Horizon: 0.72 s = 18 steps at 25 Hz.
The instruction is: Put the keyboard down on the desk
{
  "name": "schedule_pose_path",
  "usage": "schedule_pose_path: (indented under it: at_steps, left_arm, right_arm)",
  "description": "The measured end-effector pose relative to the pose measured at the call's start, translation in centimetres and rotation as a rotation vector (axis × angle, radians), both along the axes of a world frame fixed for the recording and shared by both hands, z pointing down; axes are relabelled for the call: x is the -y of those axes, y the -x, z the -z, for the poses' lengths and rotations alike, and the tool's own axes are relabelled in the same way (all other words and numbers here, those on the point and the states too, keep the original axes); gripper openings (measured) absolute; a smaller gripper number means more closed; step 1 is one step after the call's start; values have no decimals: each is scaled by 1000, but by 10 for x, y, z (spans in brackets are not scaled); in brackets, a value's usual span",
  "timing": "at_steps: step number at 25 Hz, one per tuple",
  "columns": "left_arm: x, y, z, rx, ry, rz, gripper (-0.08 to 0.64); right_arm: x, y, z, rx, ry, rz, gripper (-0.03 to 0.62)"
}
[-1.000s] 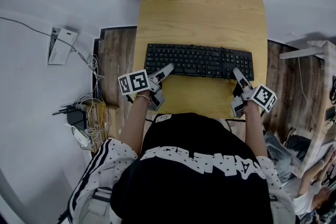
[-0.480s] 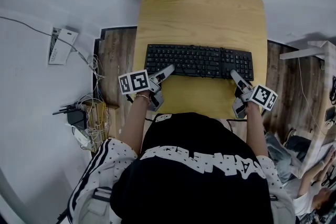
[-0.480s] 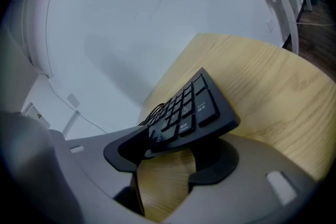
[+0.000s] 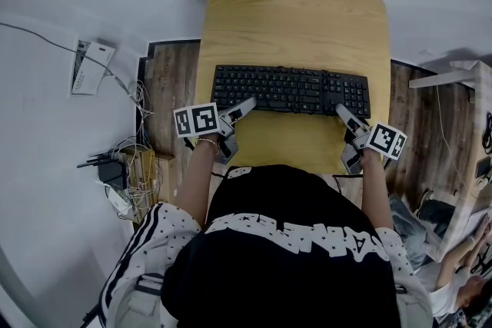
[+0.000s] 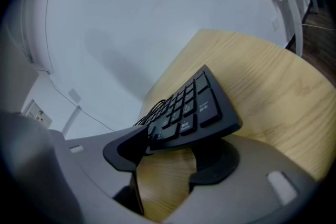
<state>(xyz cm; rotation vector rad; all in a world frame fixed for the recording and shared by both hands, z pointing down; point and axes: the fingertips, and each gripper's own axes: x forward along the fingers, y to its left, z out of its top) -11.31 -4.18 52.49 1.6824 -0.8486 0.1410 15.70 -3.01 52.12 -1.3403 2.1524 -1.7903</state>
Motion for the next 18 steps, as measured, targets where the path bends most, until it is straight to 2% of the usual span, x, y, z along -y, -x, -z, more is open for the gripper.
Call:
schedule_pose_path:
  at_steps: [12, 18]
  left_arm:
    - [-6, -3, 0, 19, 12, -27, 296]
    - [-8, -4, 1, 31, 11, -45, 297]
  right_arm:
    - [-2, 1, 2, -19, -9, 38, 275]
    - [-8, 8, -2, -81, -14, 144, 328]
